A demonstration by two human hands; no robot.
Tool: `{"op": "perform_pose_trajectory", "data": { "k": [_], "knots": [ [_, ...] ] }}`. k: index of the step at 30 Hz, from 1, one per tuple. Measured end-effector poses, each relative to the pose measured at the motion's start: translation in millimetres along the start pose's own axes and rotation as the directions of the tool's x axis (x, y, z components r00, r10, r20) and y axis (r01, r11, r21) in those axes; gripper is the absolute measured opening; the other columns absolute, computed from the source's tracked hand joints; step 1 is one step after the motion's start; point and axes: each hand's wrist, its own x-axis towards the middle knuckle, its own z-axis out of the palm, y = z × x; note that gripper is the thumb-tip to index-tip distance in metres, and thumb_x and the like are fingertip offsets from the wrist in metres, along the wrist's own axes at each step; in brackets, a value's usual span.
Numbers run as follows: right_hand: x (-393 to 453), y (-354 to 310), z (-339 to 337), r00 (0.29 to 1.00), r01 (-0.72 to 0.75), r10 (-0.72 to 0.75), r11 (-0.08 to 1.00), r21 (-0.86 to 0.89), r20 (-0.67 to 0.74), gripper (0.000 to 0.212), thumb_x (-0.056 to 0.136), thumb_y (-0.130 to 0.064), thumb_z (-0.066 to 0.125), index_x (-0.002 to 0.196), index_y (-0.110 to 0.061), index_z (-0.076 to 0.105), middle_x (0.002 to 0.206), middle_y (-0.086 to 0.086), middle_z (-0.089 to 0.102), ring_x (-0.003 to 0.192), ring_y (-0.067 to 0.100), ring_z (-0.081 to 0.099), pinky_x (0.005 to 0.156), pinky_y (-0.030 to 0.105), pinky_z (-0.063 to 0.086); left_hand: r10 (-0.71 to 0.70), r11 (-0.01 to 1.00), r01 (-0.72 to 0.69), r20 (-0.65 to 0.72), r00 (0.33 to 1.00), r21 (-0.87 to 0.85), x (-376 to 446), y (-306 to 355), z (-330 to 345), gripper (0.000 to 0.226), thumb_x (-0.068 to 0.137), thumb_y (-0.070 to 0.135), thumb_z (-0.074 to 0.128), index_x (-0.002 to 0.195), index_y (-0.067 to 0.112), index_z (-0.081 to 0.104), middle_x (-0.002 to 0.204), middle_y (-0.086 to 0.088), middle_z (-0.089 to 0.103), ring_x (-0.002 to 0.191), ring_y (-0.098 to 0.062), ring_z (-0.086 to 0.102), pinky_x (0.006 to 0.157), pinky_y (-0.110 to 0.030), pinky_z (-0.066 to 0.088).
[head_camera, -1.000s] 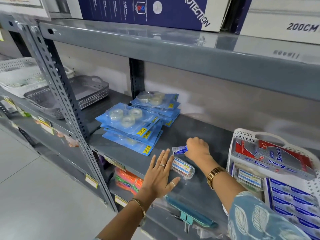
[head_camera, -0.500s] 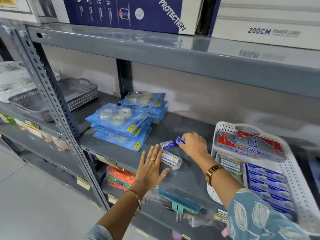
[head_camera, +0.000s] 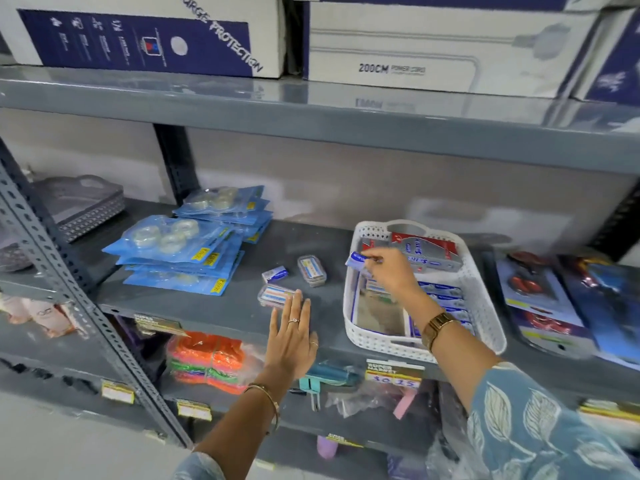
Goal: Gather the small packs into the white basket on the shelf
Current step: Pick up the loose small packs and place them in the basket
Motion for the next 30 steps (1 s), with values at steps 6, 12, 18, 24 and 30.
{"op": "perform_pose_trajectory", "data": {
  "k": [6,12,18,24,30],
  "knots": [
    [-22.3,50.4,-43.8,0.976,-0.162,0.196,0.948,-0.274,0.099,0.033,0.087,0.003,0.051,0.115,-0.004,0.068,0.127,0.015,0.064,0.114,0.031,0.059,0.100,0.035,0.046,0.005,1.000,-0.005,0.016,1.000,-0.006,-9.1,18.9,5.2,0.060,0.076,0.033,0.033,0.118,0.000,0.060,0.127,-0.020,0.059,0.116,-0.035,0.057,0.086,-0.057,0.048],
    [-48.3,87.8,-60.1,0.940,-0.240,0.301,0.918,-0.316,0.161,0.031,0.084,0.008,0.057,0.113,0.002,0.067,0.134,0.015,0.058,0.119,0.026,0.056,0.090,0.029,0.049,-0.047,0.994,0.045,-0.013,0.999,-0.103,-9.6,22.1,17.0,0.069,0.083,0.037,0.016,0.134,-0.001,0.042,0.144,-0.021,0.038,0.134,-0.037,0.035,0.106,-0.054,0.028],
    [-54.6,94.9,-64.2,0.918,-0.301,0.358,0.909,-0.287,0.172,0.028,0.091,0.000,0.045,0.109,0.005,0.066,0.140,0.016,0.052,0.122,0.033,0.054,0.093,0.038,0.048,-0.060,0.988,0.054,-0.037,0.998,-0.147,-13.9,22.0,21.0,0.088,0.077,0.051,-0.012,0.144,0.004,0.019,0.156,-0.016,0.010,0.144,-0.032,0.008,0.115,-0.050,0.010],
    [-56.1,97.2,-63.5,0.900,-0.353,0.406,0.892,-0.282,0.158,0.026,0.088,0.003,0.052,0.104,-0.001,0.071,0.130,0.012,0.062,0.112,0.029,0.062,0.080,0.031,0.056,-0.071,0.986,0.071,0.006,0.997,-0.149,-14.9,20.7,20.6,0.122,0.055,0.061,-0.047,0.146,0.007,0.013,0.157,-0.014,0.003,0.145,-0.031,0.002,0.116,-0.048,0.008],
    [-53.6,89.5,-62.8,0.912,-0.325,0.399,0.847,-0.421,0.098,0.024,0.086,-0.009,0.061,0.107,0.002,0.067,0.116,0.012,0.068,0.105,0.028,0.066,0.090,0.034,0.055,-0.075,0.985,0.080,0.035,0.997,-0.151,-15.2,20.9,20.4,0.125,0.051,0.063,-0.047,0.147,0.007,0.011,0.157,-0.014,0.000,0.145,-0.030,-0.001,0.117,-0.047,0.005]
  ]
}}
